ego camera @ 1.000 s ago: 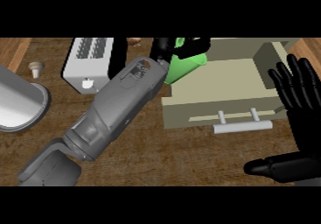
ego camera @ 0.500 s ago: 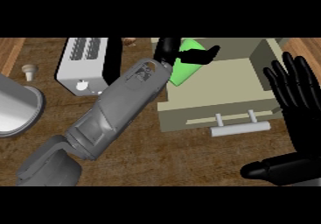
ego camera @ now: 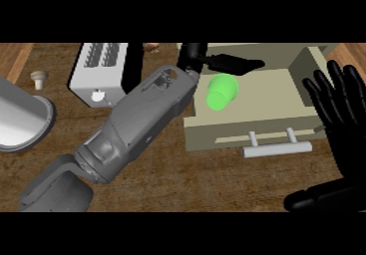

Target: Pick up the cup, place it into the drawer and close the drawer

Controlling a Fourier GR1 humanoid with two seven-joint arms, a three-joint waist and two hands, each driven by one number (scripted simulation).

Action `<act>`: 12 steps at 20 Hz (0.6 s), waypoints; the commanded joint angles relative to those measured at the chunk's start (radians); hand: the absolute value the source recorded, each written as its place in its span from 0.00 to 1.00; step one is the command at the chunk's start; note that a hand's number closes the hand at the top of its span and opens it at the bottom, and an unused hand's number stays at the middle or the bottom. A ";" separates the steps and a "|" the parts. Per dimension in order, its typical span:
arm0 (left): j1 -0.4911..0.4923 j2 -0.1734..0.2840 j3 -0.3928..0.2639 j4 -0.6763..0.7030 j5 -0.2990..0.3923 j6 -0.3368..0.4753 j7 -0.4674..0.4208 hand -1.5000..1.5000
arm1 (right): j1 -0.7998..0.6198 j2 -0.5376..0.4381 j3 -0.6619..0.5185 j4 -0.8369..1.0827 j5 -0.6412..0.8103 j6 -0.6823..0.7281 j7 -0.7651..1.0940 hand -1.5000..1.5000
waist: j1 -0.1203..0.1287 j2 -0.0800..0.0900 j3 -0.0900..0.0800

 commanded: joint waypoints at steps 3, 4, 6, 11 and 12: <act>-0.016 0.000 0.077 -0.063 0.056 -0.051 -0.051 0.00 | 0.056 -0.012 -0.027 -0.038 -0.040 0.009 0.023 0.00 | 0.059 -0.017 -0.001; 0.025 0.000 0.076 -0.073 0.076 -0.067 -0.049 0.00 | 0.027 -0.027 -0.015 -0.072 -0.059 0.019 0.056 0.00 | 0.059 -0.017 -0.001; 0.055 0.017 0.089 -0.123 0.054 -0.074 -0.007 0.00 | 0.081 -0.053 -0.029 -0.069 -0.054 0.062 0.027 1.00 | 0.083 -0.024 -0.001; 0.142 0.098 0.131 -0.223 0.066 -0.058 -0.009 0.00 | 0.085 -0.134 -0.010 -0.090 0.030 0.137 0.018 1.00 | 0.103 -0.028 -0.002; 0.188 0.128 0.126 -0.270 0.068 -0.075 -0.009 0.00 | 0.080 -0.161 -0.023 -0.097 0.039 0.146 0.028 1.00 | 0.115 -0.032 -0.002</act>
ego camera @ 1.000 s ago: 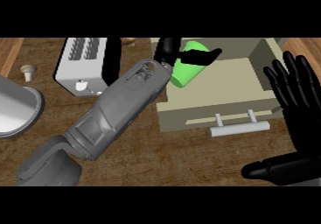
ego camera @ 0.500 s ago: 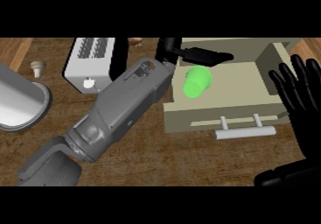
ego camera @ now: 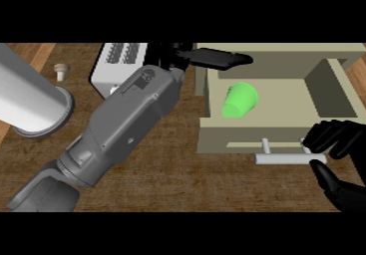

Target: Pick up the cup, place it into the drawer and close the drawer

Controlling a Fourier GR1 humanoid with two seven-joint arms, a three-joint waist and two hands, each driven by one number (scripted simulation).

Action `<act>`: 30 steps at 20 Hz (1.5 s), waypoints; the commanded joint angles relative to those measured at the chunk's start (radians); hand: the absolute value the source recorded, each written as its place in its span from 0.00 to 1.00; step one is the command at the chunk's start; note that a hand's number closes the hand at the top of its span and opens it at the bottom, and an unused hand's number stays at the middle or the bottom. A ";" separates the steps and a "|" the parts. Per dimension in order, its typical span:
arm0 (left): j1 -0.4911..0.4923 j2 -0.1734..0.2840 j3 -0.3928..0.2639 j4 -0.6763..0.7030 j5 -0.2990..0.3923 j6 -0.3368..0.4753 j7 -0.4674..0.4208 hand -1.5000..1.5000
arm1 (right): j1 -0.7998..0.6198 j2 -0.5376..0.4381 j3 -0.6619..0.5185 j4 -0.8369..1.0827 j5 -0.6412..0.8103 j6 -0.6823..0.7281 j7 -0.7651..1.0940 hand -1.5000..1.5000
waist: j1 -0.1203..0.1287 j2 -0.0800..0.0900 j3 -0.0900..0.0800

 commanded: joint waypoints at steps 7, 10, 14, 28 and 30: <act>0.311 0.207 0.022 -0.380 0.012 0.031 0.090 0.00 | 0.064 -0.074 0.071 -0.032 0.214 0.062 0.004 1.00 | 0.044 -0.009 -0.001; 0.459 0.249 0.013 -0.551 0.015 0.056 0.125 0.00 | 0.007 -0.098 0.046 -0.007 0.211 0.059 0.038 1.00 | 0.041 -0.007 0.000; 0.592 0.384 0.092 -0.654 0.049 -0.039 0.153 0.00 | 0.069 -0.064 0.089 0.050 0.311 0.059 -0.045 1.00 | 0.023 -0.001 0.000; 0.947 0.511 0.212 -0.859 0.094 -0.223 0.095 0.00 | -0.021 -0.141 0.340 0.371 0.925 -0.092 -0.324 1.00 | 0.020 0.005 0.001; 0.939 0.505 0.215 -0.867 0.073 -0.196 0.124 0.00 | -0.120 -0.097 0.354 0.524 0.981 -0.143 -0.342 1.00 | 0.020 0.006 0.001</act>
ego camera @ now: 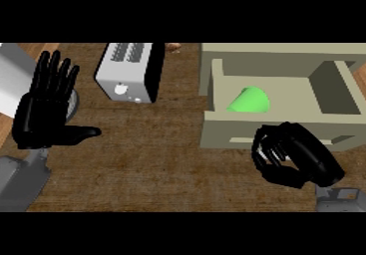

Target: Pick up the cup, place it into the drawer and close the drawer

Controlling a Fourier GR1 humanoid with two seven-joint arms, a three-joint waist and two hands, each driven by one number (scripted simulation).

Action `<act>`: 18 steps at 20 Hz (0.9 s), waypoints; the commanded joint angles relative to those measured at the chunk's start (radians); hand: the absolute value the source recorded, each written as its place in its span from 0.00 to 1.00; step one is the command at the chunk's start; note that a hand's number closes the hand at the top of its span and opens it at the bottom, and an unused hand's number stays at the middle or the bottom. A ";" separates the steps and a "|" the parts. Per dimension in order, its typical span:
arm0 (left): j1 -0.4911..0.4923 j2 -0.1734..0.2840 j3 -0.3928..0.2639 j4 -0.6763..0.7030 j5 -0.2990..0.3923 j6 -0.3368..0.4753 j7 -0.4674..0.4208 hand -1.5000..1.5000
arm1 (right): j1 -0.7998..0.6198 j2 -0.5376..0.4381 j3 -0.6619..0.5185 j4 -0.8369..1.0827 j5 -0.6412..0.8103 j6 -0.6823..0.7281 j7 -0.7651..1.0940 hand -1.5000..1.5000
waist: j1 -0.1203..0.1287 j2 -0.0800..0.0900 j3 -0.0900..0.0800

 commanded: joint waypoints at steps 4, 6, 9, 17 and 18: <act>0.080 0.019 0.081 -0.030 -0.005 -0.079 0.007 0.00 | -0.196 0.067 0.006 0.376 0.142 -0.089 -0.065 0.00 | -0.009 0.003 0.000; 0.170 0.034 0.101 -0.059 -0.015 -0.124 -0.023 0.00 | -0.126 0.020 0.004 0.383 0.164 -0.102 -0.130 0.00 | -0.014 0.001 0.000; 0.158 0.016 0.132 -0.018 -0.007 -0.166 -0.015 0.00 | -0.251 0.134 0.050 0.561 0.259 -0.172 -0.073 0.00 | -0.013 0.002 0.000; 0.197 -0.022 0.192 -0.091 -0.046 -0.171 0.042 0.00 | -0.413 0.103 -0.068 0.855 0.244 -0.172 -0.231 0.00 | -0.015 0.001 0.000; 0.314 -0.011 0.184 -0.065 -0.062 -0.282 -0.045 0.00 | -0.431 0.115 -0.092 0.953 0.242 -0.243 -0.283 0.00 | -0.005 0.003 0.001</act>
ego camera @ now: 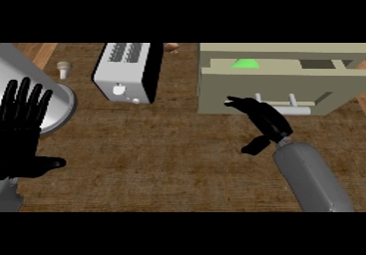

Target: Pick up the cup, place it into the drawer and close the drawer

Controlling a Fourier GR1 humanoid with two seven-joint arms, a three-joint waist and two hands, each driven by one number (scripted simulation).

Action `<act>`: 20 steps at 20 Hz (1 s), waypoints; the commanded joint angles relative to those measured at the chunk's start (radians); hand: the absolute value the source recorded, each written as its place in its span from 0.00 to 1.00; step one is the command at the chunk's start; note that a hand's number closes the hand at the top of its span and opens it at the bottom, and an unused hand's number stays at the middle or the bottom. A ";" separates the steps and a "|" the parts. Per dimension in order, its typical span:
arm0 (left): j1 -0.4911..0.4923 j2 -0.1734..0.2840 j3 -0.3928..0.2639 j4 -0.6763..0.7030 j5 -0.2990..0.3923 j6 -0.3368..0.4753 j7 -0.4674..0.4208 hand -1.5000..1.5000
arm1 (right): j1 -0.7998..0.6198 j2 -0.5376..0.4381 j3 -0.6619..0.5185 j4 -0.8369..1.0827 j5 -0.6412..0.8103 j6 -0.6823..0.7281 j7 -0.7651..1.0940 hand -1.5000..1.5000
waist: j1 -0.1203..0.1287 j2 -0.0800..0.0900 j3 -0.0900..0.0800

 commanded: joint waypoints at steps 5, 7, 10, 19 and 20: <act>0.021 0.000 0.073 0.068 -0.001 -0.128 -0.019 0.00 | -0.262 0.019 -0.125 0.406 -0.031 -0.023 -0.120 0.00 | 0.012 0.008 0.002; -0.096 -0.032 0.045 0.086 -0.018 -0.048 0.037 0.00 | -0.309 -0.020 -0.161 0.517 -0.039 -0.038 -0.200 0.00 | 0.015 0.016 0.003; -0.029 -0.007 0.076 0.126 0.001 -0.154 0.000 0.00 | -0.405 -0.066 -0.175 0.602 -0.028 0.010 -0.198 0.00 | 0.034 0.021 0.003; -0.036 -0.015 0.070 0.099 -0.034 -0.150 -0.005 0.00 | -0.490 -0.141 -0.228 0.731 -0.041 0.010 -0.245 0.00 | 0.066 0.034 0.004; -0.063 -0.028 0.060 0.100 -0.039 -0.127 0.012 0.00 | -0.532 -0.140 -0.226 0.735 -0.037 0.033 -0.223 0.00 | 0.060 0.032 0.004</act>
